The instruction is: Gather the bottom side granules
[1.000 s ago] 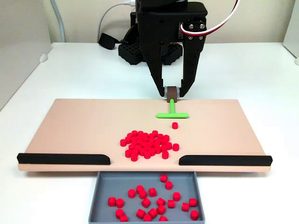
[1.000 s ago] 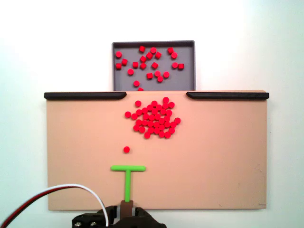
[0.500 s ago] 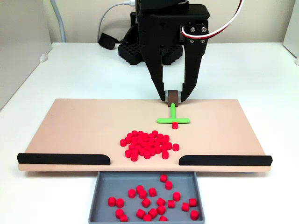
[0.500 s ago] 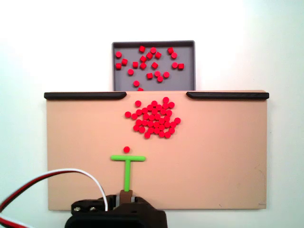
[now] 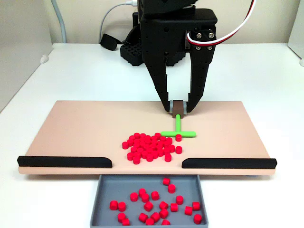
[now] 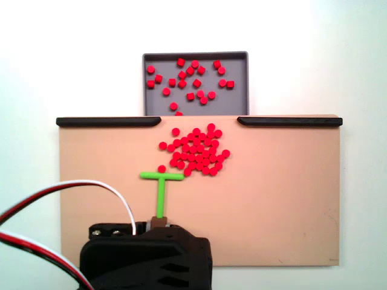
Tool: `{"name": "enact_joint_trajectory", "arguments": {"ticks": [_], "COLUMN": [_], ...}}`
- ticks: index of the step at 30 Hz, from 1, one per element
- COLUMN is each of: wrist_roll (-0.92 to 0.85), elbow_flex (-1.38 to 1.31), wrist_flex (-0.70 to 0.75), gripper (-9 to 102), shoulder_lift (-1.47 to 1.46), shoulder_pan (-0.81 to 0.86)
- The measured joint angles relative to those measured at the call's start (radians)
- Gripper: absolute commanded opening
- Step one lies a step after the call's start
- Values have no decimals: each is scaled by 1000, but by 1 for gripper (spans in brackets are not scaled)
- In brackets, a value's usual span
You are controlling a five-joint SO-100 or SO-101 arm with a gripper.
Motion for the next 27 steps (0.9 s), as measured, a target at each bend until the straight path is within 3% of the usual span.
{"name": "enact_joint_trajectory", "arguments": {"ticks": [27], "wrist_roll": [38], "elbow_flex": [-74], "wrist_flex": [14], "gripper": [0], "shoulder_lift": [-43], "shoulder_pan": [8]}}
